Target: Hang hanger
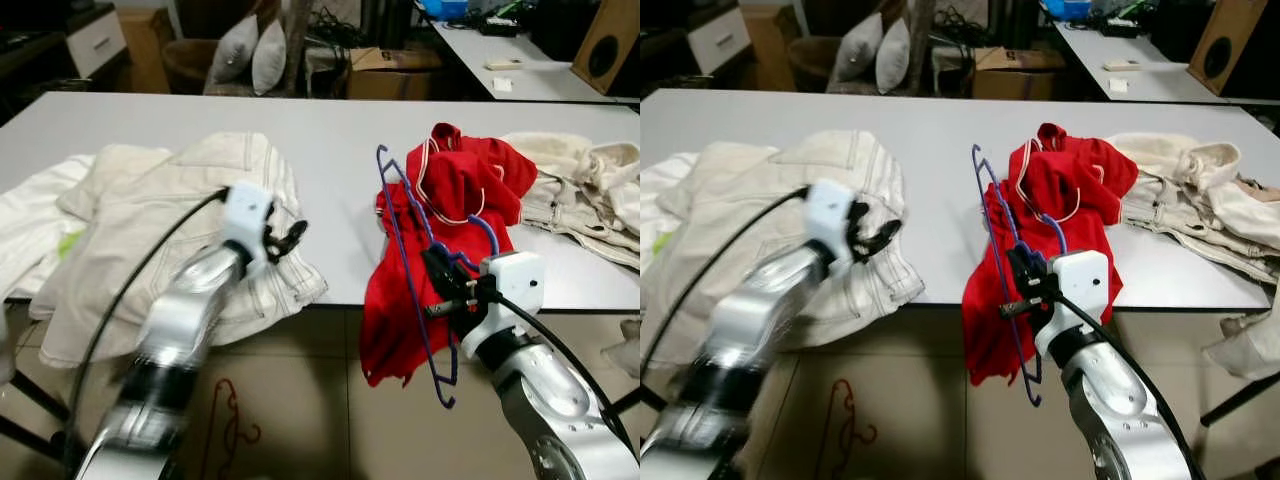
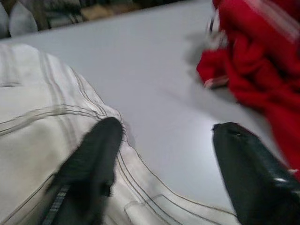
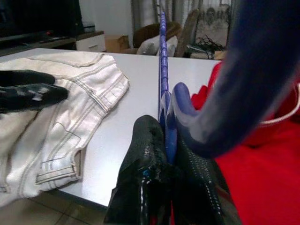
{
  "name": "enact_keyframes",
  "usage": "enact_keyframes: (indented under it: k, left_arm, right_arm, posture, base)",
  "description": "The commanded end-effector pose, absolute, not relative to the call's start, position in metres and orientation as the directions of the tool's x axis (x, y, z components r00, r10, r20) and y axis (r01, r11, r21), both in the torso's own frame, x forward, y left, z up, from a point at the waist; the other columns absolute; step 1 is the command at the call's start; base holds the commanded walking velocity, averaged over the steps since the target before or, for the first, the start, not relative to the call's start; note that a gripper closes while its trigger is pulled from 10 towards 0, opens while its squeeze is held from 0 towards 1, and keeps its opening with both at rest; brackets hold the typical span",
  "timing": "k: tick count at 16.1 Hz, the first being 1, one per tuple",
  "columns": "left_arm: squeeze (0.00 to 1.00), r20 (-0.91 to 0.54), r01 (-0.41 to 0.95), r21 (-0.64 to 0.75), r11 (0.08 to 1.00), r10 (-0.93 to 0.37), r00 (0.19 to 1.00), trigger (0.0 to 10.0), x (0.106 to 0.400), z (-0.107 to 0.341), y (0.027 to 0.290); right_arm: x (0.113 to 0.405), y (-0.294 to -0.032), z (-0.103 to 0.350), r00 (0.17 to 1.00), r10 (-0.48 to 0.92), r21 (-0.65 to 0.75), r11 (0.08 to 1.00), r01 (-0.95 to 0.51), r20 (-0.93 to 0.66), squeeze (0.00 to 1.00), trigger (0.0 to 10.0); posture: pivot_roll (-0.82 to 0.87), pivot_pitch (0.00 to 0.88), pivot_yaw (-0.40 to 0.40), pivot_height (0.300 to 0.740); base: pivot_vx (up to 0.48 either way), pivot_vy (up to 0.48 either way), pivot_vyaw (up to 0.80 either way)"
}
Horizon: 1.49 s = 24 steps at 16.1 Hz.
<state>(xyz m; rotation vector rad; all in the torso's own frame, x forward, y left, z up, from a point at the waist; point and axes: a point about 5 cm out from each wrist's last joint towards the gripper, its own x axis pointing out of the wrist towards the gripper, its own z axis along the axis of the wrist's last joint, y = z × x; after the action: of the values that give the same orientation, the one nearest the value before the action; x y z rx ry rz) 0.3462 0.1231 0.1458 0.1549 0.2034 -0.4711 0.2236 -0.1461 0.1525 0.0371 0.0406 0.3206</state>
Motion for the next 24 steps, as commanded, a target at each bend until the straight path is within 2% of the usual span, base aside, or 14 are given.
enact_keyframes:
  k: [1,2,3,4,7,9,13,15,17,19,21,22,23,24]
  left_arm:
    - [1.00,-0.265,0.500,0.149,0.853,-0.453,0.851,10.0,0.351,0.140,0.118]
    - [1.00,-0.313,0.572,0.181,0.800,-0.505,0.805,10.0,0.351,0.136,0.115]
    - [0.82,-0.335,0.638,0.208,0.741,-0.559,0.758,10.0,0.349,0.139,0.112]
    - [0.00,-0.344,0.698,0.212,0.684,-0.617,0.708,10.0,0.346,0.145,0.113]
    - [0.00,-0.344,0.787,0.245,0.566,-0.708,0.617,10.0,0.340,0.156,0.120]
    - [0.00,-0.451,0.847,0.275,0.455,-0.716,0.532,10.0,0.328,0.148,0.131]
    - [0.00,-0.523,0.887,0.216,0.408,-0.719,0.458,10.0,0.304,0.131,0.137]
    - [0.00,-0.545,0.878,0.261,0.402,-0.689,0.478,10.0,0.301,0.122,0.135]
    - [0.00,-0.522,0.822,0.330,0.465,-0.636,0.569,10.0,0.308,0.117,0.132]
    - [0.00,-0.496,0.810,0.323,0.490,-0.641,0.585,10.0,0.309,0.119,0.128]
    - [0.00,-0.496,0.819,0.306,0.486,-0.653,0.573,3.8,0.306,0.115,0.123]
    - [0.00,-0.502,0.830,0.292,0.476,-0.662,0.557,3.1,0.304,0.113,0.121]
    - [0.00,-0.515,0.843,0.281,0.459,-0.669,0.536,9.7,0.300,0.109,0.118]
    - [0.00,-0.527,0.839,0.294,0.459,-0.654,0.542,10.0,0.299,0.106,0.116]
  right_arm:
    - [0.223,-0.144,0.153,0.948,0.319,0.034,0.948,-0.318,-0.023,0.00,10.0]
    - [0.221,-0.141,0.153,0.946,0.324,0.031,0.946,-0.324,-0.027,0.00,10.0]
    - [0.219,-0.141,0.154,0.944,0.329,0.023,0.944,-0.328,-0.030,0.00,10.0]
    - [0.216,-0.144,0.153,0.943,0.331,0.014,0.944,-0.331,-0.036,0.00,10.0]
    - [0.210,-0.151,0.150,0.932,0.356,-0.024,0.933,-0.358,-0.065,0.00,10.0]
    - [0.205,-0.158,0.149,0.919,0.383,-0.056,0.920,-0.389,-0.091,0.00,10.0]
    - [0.203,-0.162,0.148,0.914,0.392,-0.065,0.914,-0.400,-0.108,0.00,10.0]
    - [0.202,-0.159,0.146,0.904,0.411,-0.063,0.906,-0.419,-0.116,0.00,10.0]
    - [0.202,-0.155,0.146,0.894,0.433,-0.058,0.895,-0.441,-0.118,0.00,10.0]
    - [0.201,-0.155,0.145,0.893,0.434,-0.058,0.895,-0.443,-0.120,0.00,10.0]
    - [0.200,-0.155,0.145,0.893,0.434,-0.057,0.895,-0.443,-0.123,0.00,10.0]
    - [0.200,-0.155,0.144,0.893,0.434,-0.056,0.895,-0.443,-0.124,0.00,10.0]
    - [0.200,-0.154,0.144,0.893,0.433,-0.054,0.896,-0.442,-0.125,0.00,10.0]
    - [0.200,-0.154,0.143,0.893,0.432,-0.053,0.896,-0.440,-0.124,0.00,10.0]
  posture:
    - [0.05,0.000,0.038,0.740]
    - [0.03,0.000,0.054,0.740]
    - [0.03,0.000,0.063,0.740]
    - [0.03,0.000,0.077,0.740]
    - [0.03,0.000,0.093,0.740]
    - [0.03,0.000,0.099,0.740]
    - [0.04,0.009,0.098,0.740]
    - [0.05,0.008,0.092,0.740]
    - [0.05,0.009,0.093,0.740]
    - [0.05,0.010,0.095,0.740]
    - [0.05,0.012,0.097,0.740]
    - [0.05,0.011,0.097,0.740]
    - [0.05,0.012,0.102,0.740]
    - [0.06,0.011,0.102,0.740]
  base:
    - [0.000,0.000,0.00]
    - [0.000,0.000,0.00]
    - [0.000,0.000,0.00]
    - [0.000,0.000,0.00]
    - [0.000,0.000,0.00]
    - [0.000,0.000,0.00]
    - [0.000,0.000,0.00]
    - [0.000,0.000,0.00]
    - [0.000,0.000,0.00]
    - [0.000,0.000,0.00]
    - [0.000,0.000,0.00]
    - [0.000,0.000,0.00]
    - [0.000,0.000,0.00]
    - [0.000,0.000,0.00]
